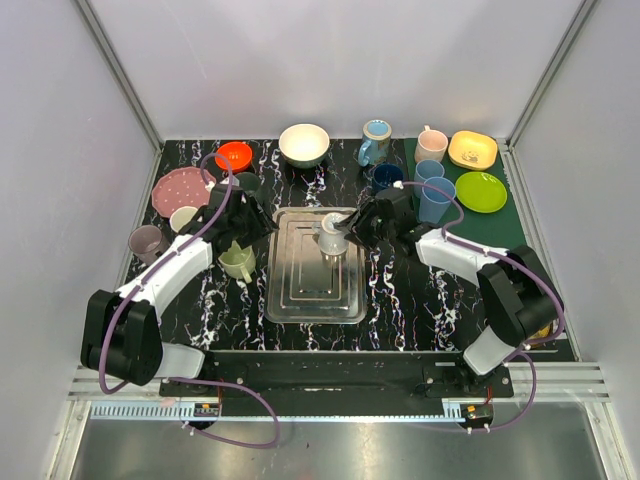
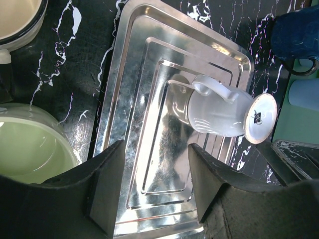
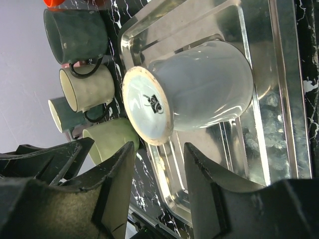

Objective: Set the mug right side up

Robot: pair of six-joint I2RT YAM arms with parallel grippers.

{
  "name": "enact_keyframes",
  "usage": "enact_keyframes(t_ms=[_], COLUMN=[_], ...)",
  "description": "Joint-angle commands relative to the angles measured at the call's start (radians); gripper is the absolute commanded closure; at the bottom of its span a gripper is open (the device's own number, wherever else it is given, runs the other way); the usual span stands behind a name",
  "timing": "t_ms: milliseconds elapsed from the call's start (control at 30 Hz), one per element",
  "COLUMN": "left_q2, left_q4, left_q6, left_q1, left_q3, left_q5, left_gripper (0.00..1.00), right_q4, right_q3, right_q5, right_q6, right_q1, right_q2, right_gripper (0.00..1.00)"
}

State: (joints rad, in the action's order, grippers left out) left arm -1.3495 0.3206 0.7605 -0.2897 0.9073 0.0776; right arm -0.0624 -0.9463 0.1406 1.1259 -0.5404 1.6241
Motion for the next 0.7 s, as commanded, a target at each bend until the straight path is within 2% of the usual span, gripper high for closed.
enact_keyframes(t_ms=[0,633,667], left_q2=[0.036,0.03,0.03], left_q4=[-0.029,-0.028,-0.029], left_q6=[-0.006,-0.018,-0.018], left_q1=[0.004,0.004,0.004], left_q3=[-0.007,-0.005,-0.005], left_q5=[-0.018,-0.01,-0.009], left_gripper=[0.43,0.44,0.44], right_q4=[-0.022,-0.047,-0.045], right_q3=[0.009,-0.071,-0.074], right_q5=[-0.022,-0.027,-0.027], right_q6=[0.009,-0.011,-0.015], right_q1=[0.002,0.003,0.005], right_q2=[-0.026,0.077,0.077], right_gripper=[0.5,0.68,0.74])
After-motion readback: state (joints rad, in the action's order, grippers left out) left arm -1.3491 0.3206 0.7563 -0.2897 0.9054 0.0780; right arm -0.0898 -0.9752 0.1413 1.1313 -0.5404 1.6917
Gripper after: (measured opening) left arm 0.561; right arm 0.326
